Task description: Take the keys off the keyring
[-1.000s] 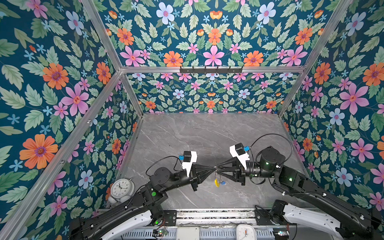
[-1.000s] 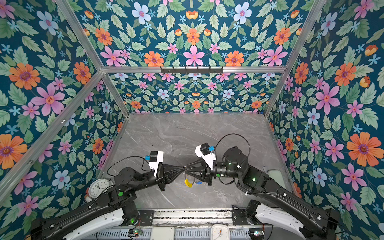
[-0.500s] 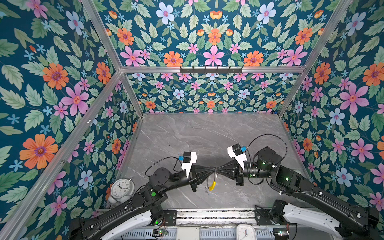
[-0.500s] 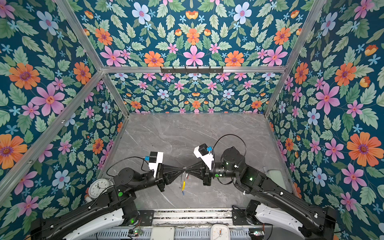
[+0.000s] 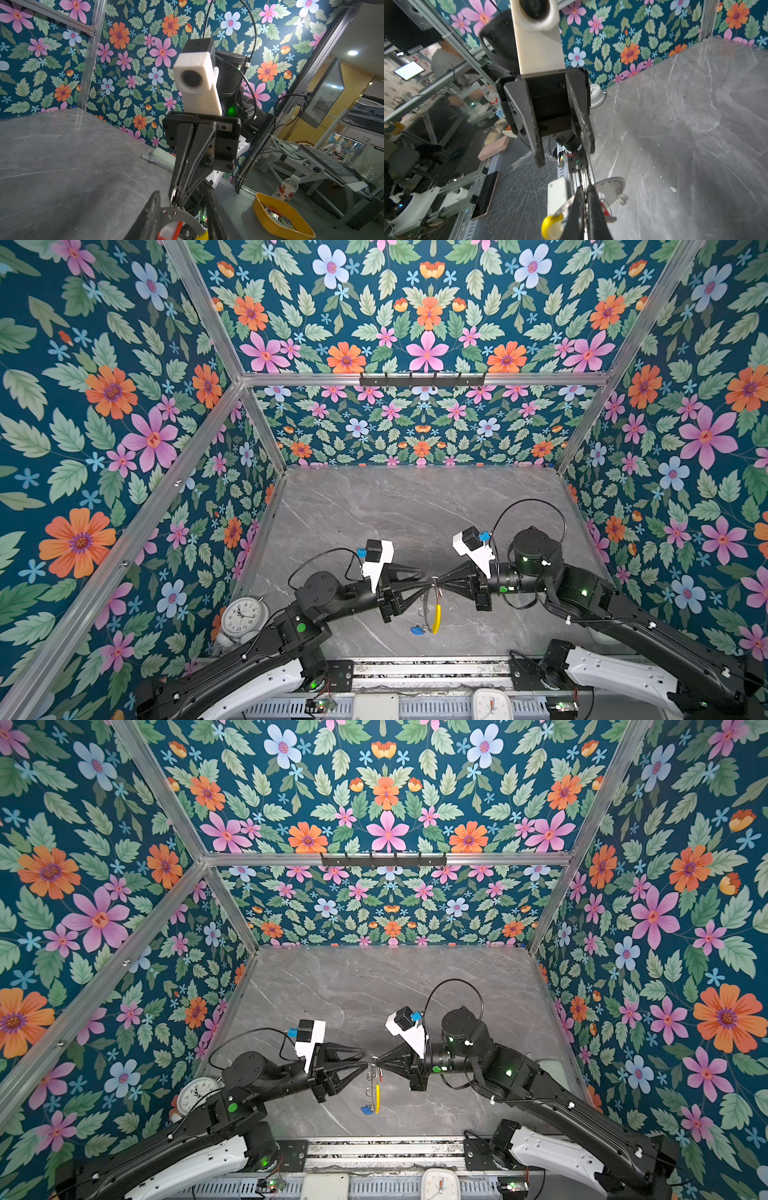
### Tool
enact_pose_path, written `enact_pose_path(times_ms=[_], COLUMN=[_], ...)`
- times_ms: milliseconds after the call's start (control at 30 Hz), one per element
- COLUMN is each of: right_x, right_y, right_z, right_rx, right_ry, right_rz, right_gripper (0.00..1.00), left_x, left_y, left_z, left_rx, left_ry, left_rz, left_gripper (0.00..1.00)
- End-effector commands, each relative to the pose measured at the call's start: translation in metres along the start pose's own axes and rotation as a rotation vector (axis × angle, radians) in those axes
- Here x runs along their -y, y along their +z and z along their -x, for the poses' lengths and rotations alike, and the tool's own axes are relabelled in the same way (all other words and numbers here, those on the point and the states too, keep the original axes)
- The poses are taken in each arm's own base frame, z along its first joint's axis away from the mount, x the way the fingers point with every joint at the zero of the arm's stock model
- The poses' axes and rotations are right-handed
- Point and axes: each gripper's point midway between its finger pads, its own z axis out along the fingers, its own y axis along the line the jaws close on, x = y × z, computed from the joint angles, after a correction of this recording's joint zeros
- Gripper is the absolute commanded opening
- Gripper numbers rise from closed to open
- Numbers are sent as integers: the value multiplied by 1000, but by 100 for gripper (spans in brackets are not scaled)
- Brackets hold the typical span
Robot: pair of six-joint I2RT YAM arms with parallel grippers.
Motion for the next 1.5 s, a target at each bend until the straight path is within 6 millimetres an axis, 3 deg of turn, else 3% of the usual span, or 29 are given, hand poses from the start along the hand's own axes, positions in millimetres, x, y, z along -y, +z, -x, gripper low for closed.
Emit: enact_pose_path(times_ms=[0,233,500,767,833,967,1000,1100,1167,1267,1467], right_x=[5,6,5,8,8,10,10,11,11,11,24], right_y=[-2,1,1,2,2,3,3,1,-3,-8,-12], right_z=[-15,-10,-7,-10,-9,-1,2,15,23,33,30], right_rx=[-99,-165,-193,-212,-210,-171,-152,-67,-5,84,195], right_ry=[-28,-42,-43,-38,-37,-32,-33,-41,-51,-59,-77], right_rz=[-37,-40,-41,-54,-55,-67,-67,-87,-99,-119,-224], right_gripper=[0,0,0,0,0,0,3,30,37,41,42], left_x=[-3,-5,-2,-1,-1,-4,-6,-9,-10,-11,-10], left_y=[1,9,12,16,17,18,17,16,14,9,0], left_z=[-12,-25,-27,-27,-27,-21,-18,-13,-8,1,16], left_rx=[-86,-204,-236,-246,-245,-199,-179,-125,-85,-15,105], left_ry=[-1,-10,-3,-3,2,23,26,34,39,48,60], left_rz=[23,27,10,-5,-4,8,17,31,41,53,51], left_gripper=[39,39,28,14,2,0,0,0,0,0,0])
